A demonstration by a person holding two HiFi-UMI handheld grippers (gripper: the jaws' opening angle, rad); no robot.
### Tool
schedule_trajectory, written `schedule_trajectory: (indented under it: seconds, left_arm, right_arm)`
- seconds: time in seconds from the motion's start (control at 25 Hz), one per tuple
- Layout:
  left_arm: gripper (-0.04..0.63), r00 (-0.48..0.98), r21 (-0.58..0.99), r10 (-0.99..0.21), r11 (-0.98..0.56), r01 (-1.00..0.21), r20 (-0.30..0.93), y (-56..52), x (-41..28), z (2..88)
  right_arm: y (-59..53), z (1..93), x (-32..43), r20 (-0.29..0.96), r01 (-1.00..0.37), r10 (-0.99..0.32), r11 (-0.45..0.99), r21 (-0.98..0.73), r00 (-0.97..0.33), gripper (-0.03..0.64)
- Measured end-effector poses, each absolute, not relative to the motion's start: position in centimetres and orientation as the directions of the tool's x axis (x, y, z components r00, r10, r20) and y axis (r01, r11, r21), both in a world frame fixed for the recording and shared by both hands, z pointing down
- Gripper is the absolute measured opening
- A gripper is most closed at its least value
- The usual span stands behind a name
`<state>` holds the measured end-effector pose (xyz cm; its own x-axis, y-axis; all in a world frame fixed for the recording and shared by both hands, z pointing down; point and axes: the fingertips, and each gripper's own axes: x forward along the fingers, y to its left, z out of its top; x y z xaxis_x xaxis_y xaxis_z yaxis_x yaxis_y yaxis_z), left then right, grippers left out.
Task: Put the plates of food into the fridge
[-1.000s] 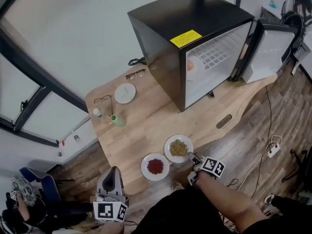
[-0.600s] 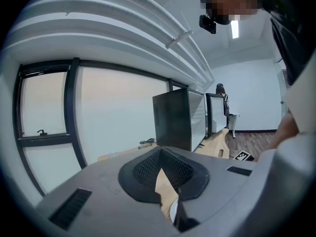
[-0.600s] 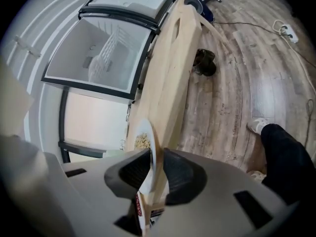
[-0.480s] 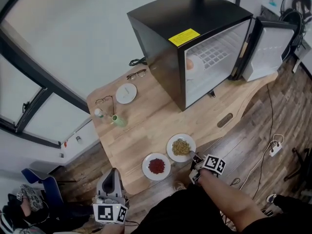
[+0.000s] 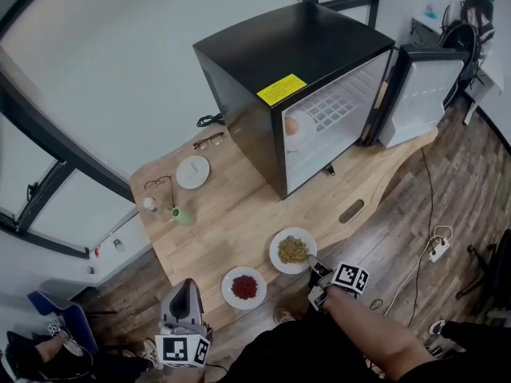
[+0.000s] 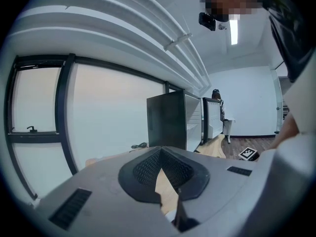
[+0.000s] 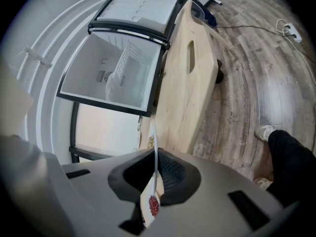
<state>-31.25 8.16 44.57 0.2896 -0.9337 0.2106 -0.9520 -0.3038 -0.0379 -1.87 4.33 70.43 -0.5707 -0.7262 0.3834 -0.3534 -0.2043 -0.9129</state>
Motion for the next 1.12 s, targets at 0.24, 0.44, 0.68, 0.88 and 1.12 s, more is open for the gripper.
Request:
schedule_trajectory:
  seconds: [0.24,0.44,0.68,0.88,1.12]
  left_arm:
    - [0.005,0.339,-0.024,-0.923,-0.349,-0.937,0.184,5.0,-27.5,43.9]
    - [0.005,0.379,-0.012,-0.911,-0.386,-0.922,0.165,1.9,-23.5,43.6]
    - [0.005,0.389,0.001,-0.909,-0.394,-0.919,0.146,-1.9,-19.5,43.2]
    - [0.005,0.356,-0.006,-0.925,-0.360,-0.933,0.133,-5.2,-17.5,43.0]
    - [0.005,0.271,-0.021,-0.956,-0.275,-0.961,0.111,-8.1,-16.4,42.4]
  right_arm:
    - [2.1,67.2,2.6,0.346,-0.331,-0.777,-0.187,-0.925,-0.527,0.031]
    - [-0.6,63.9,6.8,0.296,-0.295,-0.822,-0.164,-0.941,-0.487,0.031]
    - [-5.0,60.2,11.8,0.241,-0.266,-0.858,-0.127,-0.955,-0.455,0.031]
    - [-9.6,57.3,15.9,0.206,-0.268,-0.874,-0.091,-0.959,-0.441,0.031]
    - [-15.7,53.9,19.2,0.153,-0.268,-0.869,-0.025,-0.963,-0.471,0.031]
